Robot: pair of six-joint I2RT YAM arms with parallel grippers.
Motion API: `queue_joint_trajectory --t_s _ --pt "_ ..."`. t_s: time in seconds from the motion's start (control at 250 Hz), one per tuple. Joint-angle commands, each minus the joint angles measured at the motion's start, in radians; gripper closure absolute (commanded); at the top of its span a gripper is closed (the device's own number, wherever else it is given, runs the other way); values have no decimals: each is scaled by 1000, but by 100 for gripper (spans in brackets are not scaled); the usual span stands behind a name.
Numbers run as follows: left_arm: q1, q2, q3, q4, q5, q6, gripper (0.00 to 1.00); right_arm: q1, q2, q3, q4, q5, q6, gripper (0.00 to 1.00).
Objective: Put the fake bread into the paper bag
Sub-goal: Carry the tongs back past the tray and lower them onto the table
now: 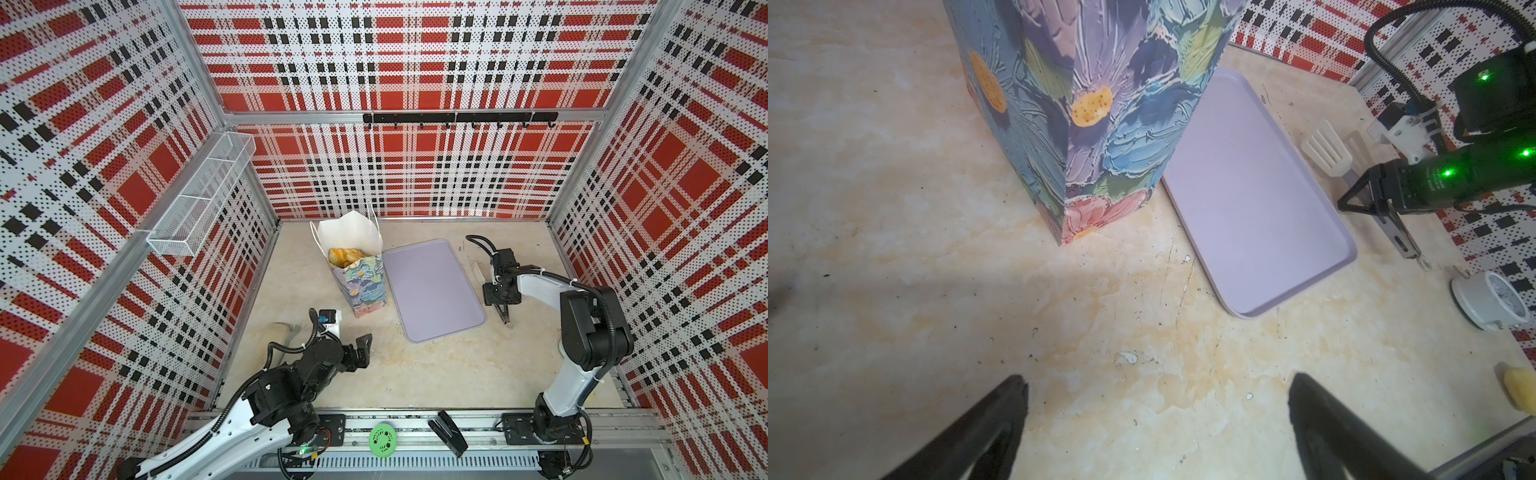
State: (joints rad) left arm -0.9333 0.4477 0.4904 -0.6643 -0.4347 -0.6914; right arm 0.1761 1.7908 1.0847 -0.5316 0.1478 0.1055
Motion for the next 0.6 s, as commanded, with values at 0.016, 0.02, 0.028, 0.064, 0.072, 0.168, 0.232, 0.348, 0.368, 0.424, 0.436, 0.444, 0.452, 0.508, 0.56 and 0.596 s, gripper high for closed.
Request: queue_joint_trajectory --t_s 0.016,0.02,0.028,0.064,0.072,0.168,0.232,0.348,0.368,0.424,0.436,0.444,0.452,0.508,0.56,0.596 --pt "-4 -9 -6 -6 -32 -10 1 -7 12 23 40 -22 3 32" --pt "-4 -9 -6 -6 -32 -11 1 -7 12 23 41 -22 2 32" --pt "-4 -9 -6 -6 -31 -11 1 -7 12 23 41 -21 3 32" --pt "-5 -9 -7 -6 -34 -11 1 -9 13 20 43 -21 2 31" --pt "-4 -8 -6 -6 -34 -10 0 -9 12 19 44 -21 2 30" --pt "-3 -4 -6 -9 -47 -15 1 -10 13 21 45 -24 -8 20" --pt "-1 -3 -5 -18 -62 -23 0 -12 10 19 50 -24 -13 15" --pt "6 -9 2 -36 -86 -33 1 -12 -17 -2 73 -38 -24 9" --pt "8 -11 3 -40 -92 -37 1 -12 -25 -9 83 -42 -27 8" --pt "13 -18 7 -55 -114 -53 1 -12 -53 -33 109 -55 -37 7" --pt "14 -18 8 -60 -119 -57 1 -12 -60 -38 114 -57 -39 6" --pt "14 -19 8 -63 -123 -60 1 -12 -65 -43 118 -57 -39 6" --pt "16 -21 9 -66 -126 -61 1 -12 -70 -47 122 -57 -41 6" --pt "21 -26 15 -88 -150 -77 1 -11 -111 -78 151 -59 -46 5" --pt "27 -33 23 -107 -171 -88 1 -12 -165 -128 206 -70 -58 4" --pt "30 -37 28 -118 -189 -92 1 -12 -199 -157 234 -74 -64 3"
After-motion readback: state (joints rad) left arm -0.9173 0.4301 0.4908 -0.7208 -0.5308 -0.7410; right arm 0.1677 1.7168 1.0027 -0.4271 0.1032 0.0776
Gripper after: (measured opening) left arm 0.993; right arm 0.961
